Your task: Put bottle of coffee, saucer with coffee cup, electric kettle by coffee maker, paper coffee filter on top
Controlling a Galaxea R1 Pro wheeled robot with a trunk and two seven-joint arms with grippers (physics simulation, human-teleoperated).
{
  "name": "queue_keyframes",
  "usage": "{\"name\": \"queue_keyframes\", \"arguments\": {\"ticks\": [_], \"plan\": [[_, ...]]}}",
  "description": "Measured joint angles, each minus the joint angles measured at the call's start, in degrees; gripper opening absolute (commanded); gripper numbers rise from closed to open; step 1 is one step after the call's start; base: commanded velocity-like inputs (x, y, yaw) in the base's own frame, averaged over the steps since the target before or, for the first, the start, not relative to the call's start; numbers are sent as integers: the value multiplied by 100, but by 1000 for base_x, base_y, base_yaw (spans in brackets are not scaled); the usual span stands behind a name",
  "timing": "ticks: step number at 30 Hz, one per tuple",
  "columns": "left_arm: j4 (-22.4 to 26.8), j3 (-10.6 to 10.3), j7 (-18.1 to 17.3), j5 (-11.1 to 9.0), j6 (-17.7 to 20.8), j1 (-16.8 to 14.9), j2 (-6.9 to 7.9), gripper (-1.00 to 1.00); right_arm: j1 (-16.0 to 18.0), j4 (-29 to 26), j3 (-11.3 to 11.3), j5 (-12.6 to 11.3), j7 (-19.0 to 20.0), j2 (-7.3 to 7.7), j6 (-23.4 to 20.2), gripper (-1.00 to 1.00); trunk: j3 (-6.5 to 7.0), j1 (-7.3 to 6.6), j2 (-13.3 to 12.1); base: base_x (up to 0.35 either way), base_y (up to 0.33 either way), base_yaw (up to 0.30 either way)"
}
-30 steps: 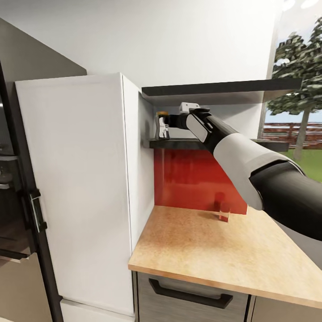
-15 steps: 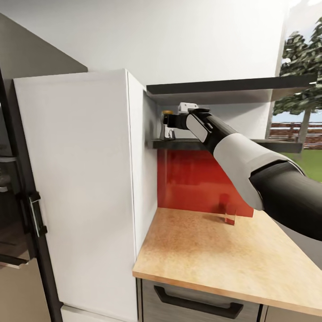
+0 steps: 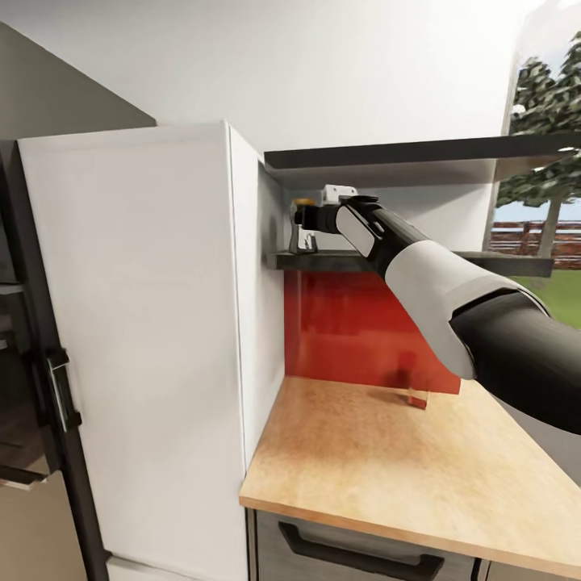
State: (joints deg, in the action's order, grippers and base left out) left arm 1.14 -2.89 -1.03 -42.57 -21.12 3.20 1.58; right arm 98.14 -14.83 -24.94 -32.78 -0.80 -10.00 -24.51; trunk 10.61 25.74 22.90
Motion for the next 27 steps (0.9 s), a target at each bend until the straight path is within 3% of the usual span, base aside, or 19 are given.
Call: {"name": "queue_keyframes", "arguments": {"ticks": [5,27], "plan": [[0,-3,0,0,-6,0,-7,100,1,0,0,2,0,0,-8,100,0,1,-1,190,0,0],[0,-3,-1,6,6,0,-17,100,-4,7,-10,53,24,0,-52,100,0,0,1,45,0,0]]}}
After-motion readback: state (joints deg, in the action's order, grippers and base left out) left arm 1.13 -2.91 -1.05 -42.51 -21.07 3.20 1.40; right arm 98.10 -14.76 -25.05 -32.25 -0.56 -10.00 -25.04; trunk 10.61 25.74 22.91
